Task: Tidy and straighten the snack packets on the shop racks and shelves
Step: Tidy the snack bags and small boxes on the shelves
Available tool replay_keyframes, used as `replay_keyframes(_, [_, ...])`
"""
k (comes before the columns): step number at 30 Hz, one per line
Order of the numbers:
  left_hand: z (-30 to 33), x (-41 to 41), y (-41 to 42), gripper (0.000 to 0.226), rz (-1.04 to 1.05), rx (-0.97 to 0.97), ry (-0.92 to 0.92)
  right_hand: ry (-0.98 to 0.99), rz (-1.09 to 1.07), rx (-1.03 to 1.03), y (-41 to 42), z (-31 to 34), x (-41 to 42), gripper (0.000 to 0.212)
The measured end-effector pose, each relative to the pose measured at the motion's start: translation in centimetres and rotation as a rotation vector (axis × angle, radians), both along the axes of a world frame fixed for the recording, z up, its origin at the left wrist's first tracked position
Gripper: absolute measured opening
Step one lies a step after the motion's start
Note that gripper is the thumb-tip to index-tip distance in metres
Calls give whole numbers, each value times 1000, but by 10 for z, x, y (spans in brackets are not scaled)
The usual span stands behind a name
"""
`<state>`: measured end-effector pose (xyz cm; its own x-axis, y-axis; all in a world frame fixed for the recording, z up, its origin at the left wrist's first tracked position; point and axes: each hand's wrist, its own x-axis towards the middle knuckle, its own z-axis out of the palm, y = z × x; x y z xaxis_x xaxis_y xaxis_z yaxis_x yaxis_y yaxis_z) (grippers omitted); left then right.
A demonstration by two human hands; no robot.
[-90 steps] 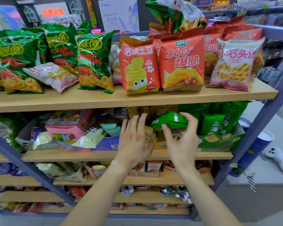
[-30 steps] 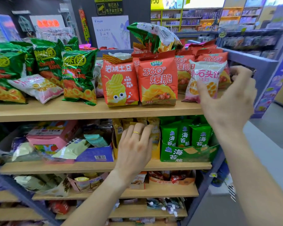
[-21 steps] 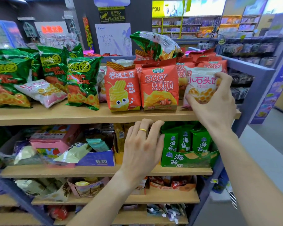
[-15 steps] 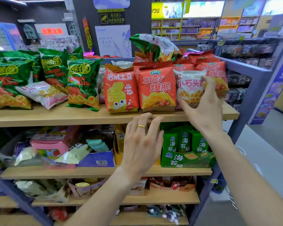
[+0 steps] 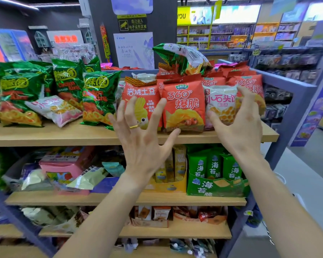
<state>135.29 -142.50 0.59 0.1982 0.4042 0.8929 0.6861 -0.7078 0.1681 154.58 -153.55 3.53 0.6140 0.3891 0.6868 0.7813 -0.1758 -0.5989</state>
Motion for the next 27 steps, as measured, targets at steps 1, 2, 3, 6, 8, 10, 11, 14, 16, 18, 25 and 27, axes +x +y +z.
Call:
replay_keyframes(1, [3, -1, 4, 79, 10, -34, 3, 9, 5, -35, 4, 0, 0, 80])
replay_keyframes(2, [6, -1, 8, 85, 9, -68, 12, 24, 14, -60, 7, -1, 2, 80])
replay_keyframes(3, [7, -1, 12, 90, -2, -95, 22, 42, 26, -67, 9, -2, 3, 79])
replay_keyframes(6, [7, -2, 23, 97, -76, -126, 20, 106, 22, 44, 7, -3, 3, 81])
replay_keyframes(8, [5, -3, 26, 98, -120, -162, 11, 171, -3, 192, -1, 0, 0, 88])
replay_keyframes(10, [2, -3, 26, 100, -135, -204, -7, 234, 40, 309, -11, 4, -5, 90])
replay_keyframes(11, [2, -4, 25, 102, -135, -227, -17, 253, 83, 330, -14, 7, -8, 86])
replay_keyframes(14, [5, -5, 24, 107, -139, -277, -22, 295, 266, 312, -14, 17, -22, 77])
replay_keyframes(16, [6, -6, 23, 108, -141, -277, -22, 329, 393, 271, -9, 21, -30, 76])
replay_keyframes(18, [6, -7, 23, 107, -162, -275, -27, 381, 508, 213, -3, 23, -34, 79])
replay_keyframes(25, [-2, -14, 21, 93, -250, -184, -83, 431, 629, 190, -3, 15, -40, 82])
replay_keyframes(27, [-4, -13, 16, 85, -281, -125, -85, 376, 599, 198, -11, 10, -40, 83])
